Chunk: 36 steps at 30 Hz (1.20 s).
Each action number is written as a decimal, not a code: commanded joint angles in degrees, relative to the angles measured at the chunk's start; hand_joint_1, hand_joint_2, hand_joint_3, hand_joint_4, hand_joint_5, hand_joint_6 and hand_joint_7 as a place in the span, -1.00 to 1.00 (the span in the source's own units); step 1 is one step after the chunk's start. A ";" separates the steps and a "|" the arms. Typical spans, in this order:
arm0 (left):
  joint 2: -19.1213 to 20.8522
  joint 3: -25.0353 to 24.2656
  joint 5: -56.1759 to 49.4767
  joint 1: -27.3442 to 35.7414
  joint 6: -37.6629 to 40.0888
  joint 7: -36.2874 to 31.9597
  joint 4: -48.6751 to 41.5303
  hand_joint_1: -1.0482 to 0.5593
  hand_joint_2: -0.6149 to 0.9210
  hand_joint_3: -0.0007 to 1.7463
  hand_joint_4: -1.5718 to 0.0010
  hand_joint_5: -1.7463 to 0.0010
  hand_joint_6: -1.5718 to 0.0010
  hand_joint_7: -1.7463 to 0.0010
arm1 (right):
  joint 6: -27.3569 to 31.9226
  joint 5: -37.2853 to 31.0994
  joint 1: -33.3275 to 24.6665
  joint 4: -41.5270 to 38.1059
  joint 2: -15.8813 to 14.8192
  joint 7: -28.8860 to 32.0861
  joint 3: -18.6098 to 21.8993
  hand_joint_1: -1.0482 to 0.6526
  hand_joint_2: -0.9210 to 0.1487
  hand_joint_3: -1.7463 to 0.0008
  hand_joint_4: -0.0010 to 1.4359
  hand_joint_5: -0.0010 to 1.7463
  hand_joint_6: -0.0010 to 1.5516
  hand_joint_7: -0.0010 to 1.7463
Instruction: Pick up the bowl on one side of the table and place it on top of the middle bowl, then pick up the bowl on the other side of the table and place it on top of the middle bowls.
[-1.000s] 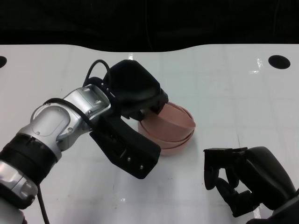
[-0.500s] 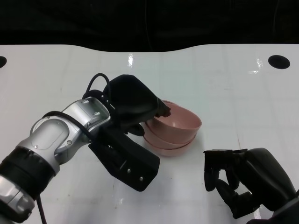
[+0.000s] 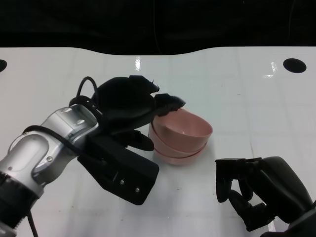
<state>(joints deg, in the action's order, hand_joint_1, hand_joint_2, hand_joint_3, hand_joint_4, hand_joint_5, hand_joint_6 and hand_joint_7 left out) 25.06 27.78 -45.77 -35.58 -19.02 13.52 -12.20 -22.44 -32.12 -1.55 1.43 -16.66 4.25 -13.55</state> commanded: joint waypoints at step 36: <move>0.94 -21.14 35.29 29.30 -22.71 -9.41 -2.33 0.27 0.64 -0.04 -0.06 -0.19 -0.43 0.85 | -1.23 1.83 0.32 -1.15 -1.24 -0.42 1.34 0.10 0.41 -0.78 0.33 1.00 0.06 0.75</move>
<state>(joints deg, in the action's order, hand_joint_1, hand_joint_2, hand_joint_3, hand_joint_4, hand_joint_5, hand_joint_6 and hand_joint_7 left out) 26.15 7.17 -12.72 -7.52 -42.62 2.68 -14.99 -23.13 -31.22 -1.48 0.65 -16.91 4.09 -13.25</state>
